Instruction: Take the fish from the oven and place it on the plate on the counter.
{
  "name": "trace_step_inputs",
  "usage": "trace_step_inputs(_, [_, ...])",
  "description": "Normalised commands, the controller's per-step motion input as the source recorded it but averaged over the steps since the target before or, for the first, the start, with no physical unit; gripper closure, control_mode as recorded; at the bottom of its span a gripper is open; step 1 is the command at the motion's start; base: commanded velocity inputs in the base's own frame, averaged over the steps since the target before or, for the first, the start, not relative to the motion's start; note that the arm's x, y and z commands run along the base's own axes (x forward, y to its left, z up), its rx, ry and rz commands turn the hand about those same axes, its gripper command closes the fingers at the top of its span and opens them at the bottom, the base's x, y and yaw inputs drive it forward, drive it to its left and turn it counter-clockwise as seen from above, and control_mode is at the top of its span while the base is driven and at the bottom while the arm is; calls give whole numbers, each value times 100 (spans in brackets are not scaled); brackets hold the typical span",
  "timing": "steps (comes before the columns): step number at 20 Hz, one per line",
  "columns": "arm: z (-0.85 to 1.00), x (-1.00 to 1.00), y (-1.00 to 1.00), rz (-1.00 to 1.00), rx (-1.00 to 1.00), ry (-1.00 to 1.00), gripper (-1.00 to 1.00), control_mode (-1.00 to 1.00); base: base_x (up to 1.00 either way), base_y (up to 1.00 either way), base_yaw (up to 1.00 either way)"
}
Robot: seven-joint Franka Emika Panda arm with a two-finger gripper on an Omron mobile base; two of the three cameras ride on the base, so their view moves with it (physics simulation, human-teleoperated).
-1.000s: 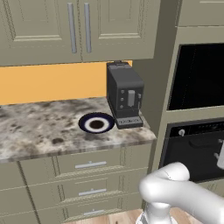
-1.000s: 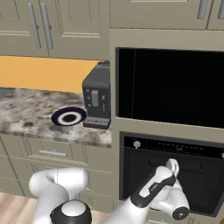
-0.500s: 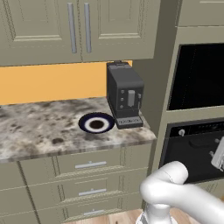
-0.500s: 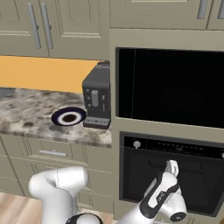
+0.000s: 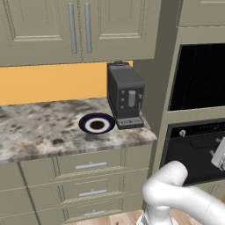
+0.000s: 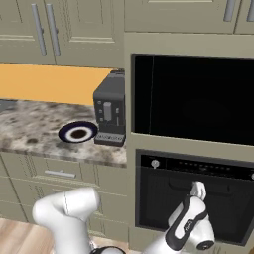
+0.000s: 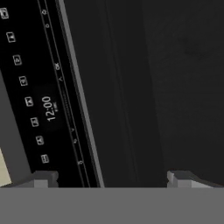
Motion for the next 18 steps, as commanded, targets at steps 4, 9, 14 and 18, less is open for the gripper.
trace_step_inputs(4, [-6,29,0,0,0,0,-100,-100,0,0,0])
trace_step_inputs(9, [-15,19,-10,0,0,0,-100,-100,0,0,0])
trace_step_inputs(14, [-19,22,-13,0,0,0,-100,-100,0,0,0])
trace_step_inputs(18, [-18,27,-10,0,0,0,-100,-100,0,0,0])
